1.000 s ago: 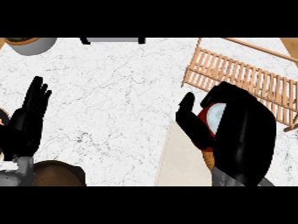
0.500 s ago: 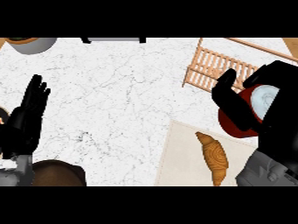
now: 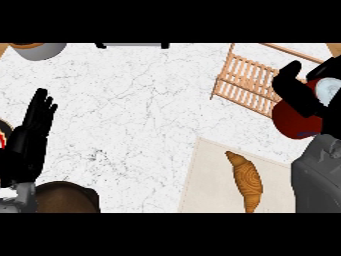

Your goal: Pick the can from the placemat and place it in the tiered shelf

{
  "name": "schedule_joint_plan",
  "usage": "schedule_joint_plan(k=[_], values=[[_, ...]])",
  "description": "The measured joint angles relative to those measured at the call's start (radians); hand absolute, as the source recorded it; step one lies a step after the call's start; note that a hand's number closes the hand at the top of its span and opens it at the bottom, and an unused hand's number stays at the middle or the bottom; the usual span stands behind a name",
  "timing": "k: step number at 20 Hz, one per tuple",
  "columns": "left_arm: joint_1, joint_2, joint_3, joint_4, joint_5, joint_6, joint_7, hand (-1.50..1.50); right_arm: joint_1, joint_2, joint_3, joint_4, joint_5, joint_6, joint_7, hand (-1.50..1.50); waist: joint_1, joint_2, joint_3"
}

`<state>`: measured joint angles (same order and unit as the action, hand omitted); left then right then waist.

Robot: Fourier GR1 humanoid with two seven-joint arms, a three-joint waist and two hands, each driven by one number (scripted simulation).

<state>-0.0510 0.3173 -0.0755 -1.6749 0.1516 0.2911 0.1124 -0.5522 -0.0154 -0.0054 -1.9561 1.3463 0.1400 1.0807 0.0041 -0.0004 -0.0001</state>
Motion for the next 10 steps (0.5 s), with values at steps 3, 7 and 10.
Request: schedule_joint_plan(k=[3, 7, 10], values=[[-0.005, -0.014, 0.001, 0.008, -0.009, -0.004, -0.001, 0.00, 0.012, -0.004, -0.051, 0.077, -0.007, -0.086, -0.052, 1.50, 0.001, 0.001, 0.000], [-0.020, -0.020, 0.014, 0.022, -0.017, -0.021, 0.001, 0.00, 0.021, -0.034, -0.126, 0.184, -0.048, -0.208, -0.120, 1.50, 0.001, 0.002, 0.000], [-0.029, -0.017, 0.035, 0.007, -0.018, -0.032, 0.024, 0.00, -0.005, -0.060, -0.161, 0.265, -0.076, -0.262, -0.153, 1.50, 0.001, 0.002, 0.000]])
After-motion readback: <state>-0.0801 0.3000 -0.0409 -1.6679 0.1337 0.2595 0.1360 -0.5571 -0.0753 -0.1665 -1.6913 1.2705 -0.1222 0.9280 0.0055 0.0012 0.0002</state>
